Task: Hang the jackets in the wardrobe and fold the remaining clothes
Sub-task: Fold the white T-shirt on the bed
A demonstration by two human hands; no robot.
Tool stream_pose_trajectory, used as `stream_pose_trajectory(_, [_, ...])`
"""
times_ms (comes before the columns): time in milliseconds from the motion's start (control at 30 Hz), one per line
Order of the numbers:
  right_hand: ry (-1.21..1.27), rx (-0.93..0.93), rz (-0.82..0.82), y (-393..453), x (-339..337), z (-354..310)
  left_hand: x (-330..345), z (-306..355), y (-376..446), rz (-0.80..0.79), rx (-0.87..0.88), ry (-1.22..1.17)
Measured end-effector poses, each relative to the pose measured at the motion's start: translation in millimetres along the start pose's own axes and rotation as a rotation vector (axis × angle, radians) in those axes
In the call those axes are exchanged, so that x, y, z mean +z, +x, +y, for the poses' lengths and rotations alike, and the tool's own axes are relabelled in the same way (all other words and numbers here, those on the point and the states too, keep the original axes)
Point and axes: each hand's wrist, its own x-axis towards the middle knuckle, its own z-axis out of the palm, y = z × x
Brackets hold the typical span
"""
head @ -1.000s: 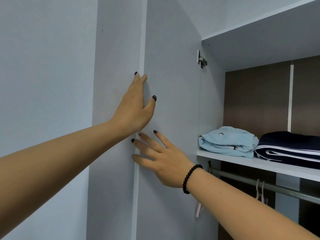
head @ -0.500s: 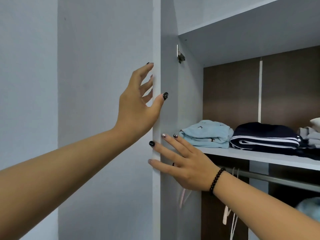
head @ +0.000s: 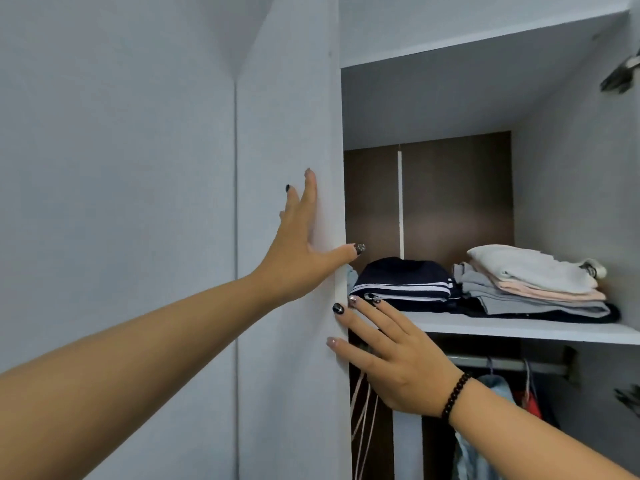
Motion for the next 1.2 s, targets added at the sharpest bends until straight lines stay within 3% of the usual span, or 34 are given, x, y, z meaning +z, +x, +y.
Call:
stream_pose_trajectory(400, [-0.079, 0.311, -0.299, -77.4, 19.6, 37.7, 126.6, 13.2, 63.3, 0.083, -0.19, 0.325])
stream_pose_trajectory(700, [-0.048, 0.376, -0.397, -90.6, 37.0, 55.9, 165.9, 11.5, 86.5, 0.102, -0.26, 0.465])
stream_pose_trajectory(1200, [-0.027, 0.465, -0.707, -93.4, 55.8, 82.5, 215.1, -11.3, 117.3, 0.17, -0.282, 0.552])
